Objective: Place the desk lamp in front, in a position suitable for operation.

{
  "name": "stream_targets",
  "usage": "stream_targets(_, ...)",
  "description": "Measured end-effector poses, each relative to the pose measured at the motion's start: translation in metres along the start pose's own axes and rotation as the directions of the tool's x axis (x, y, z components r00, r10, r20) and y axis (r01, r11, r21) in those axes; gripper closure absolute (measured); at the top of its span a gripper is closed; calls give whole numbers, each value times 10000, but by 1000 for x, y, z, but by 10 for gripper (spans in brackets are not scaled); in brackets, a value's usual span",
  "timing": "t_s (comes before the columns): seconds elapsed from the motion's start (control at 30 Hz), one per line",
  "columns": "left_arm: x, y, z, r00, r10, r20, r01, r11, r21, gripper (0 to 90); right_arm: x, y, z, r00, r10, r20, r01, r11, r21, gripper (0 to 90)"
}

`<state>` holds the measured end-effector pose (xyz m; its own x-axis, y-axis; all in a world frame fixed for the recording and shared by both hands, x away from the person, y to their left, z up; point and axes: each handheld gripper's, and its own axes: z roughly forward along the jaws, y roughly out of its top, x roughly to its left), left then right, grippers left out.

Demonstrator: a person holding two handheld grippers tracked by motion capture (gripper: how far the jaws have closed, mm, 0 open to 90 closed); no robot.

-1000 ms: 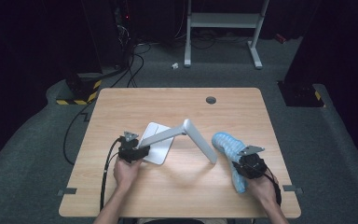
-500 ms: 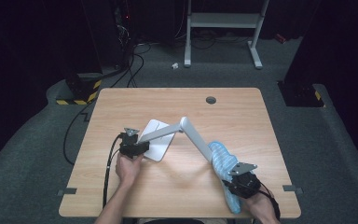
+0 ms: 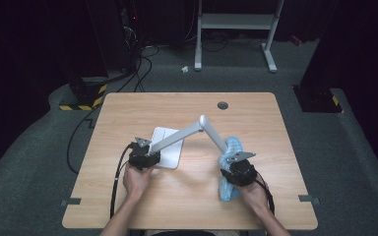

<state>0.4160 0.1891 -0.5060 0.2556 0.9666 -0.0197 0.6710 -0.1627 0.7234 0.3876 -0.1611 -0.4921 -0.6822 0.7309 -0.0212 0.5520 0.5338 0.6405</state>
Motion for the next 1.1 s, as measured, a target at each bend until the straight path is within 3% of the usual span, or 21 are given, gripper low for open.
stream_targets(0.2,-4,-4,-9,9979,212,604,-234,9991,363,457,-7,9,7,9997,222,47,-222,9998,-26,699)
stream_targets(0.3,-7,-8,-14,9923,129,1232,-204,9980,604,459,-4,16,11,9998,6,-205,-8,9999,-106,694)
stream_targets(0.43,-11,-10,-17,9881,184,1529,-302,9967,748,459,2,19,11,9984,-304,-484,299,9995,-110,673)
stream_targets(0.53,-12,-11,-19,9848,276,1712,-423,9957,828,458,5,17,7,9957,-557,-742,550,9984,-114,625)
stream_targets(0.6,-13,-11,-20,9840,332,1749,-486,9953,843,447,9,15,2,9948,-786,-646,779,9969,-140,575)
stream_targets(0.67,-11,-13,-22,9768,412,2099,-574,9958,717,404,11,13,-3,9947,-892,-506,879,9958,-266,503)
stream_targets(0.7,-11,-13,-22,9768,412,2099,-574,9958,717,382,11,12,-6,9946,-931,-453,916,9952,-341,477)
stream_targets(0.73,-9,-13,-24,9748,340,2206,-492,9967,641,363,11,11,-9,9950,-912,-408,896,9952,-398,453)
stream_targets(0.77,-4,-12,-30,9678,191,2508,-291,9989,362,346,11,10,-12,9952,-927,-315,911,9947,-481,435)
stream_targets(0.87,5,-10,-37,9647,23,2634,-46,10000,78,312,9,10,-17,9965,-827,-97,820,9950,-562,398)
stream_targets(0.97,14,-7,-40,9654,-253,2595,259,9997,10,303,7,10,-14,9974,-724,-64,721,9968,-342,391)
stream_targets(1.03,24,-4,-38,9671,-493,2497,492,9988,66,302,6,12,-2,9984,-551,-106,551,9985,32,384)
stream_targets(1.1,31,1,-32,9723,-629,2252,606,9980,171,300,7,12,8,9983,-556,-178,560,9981,258,384)
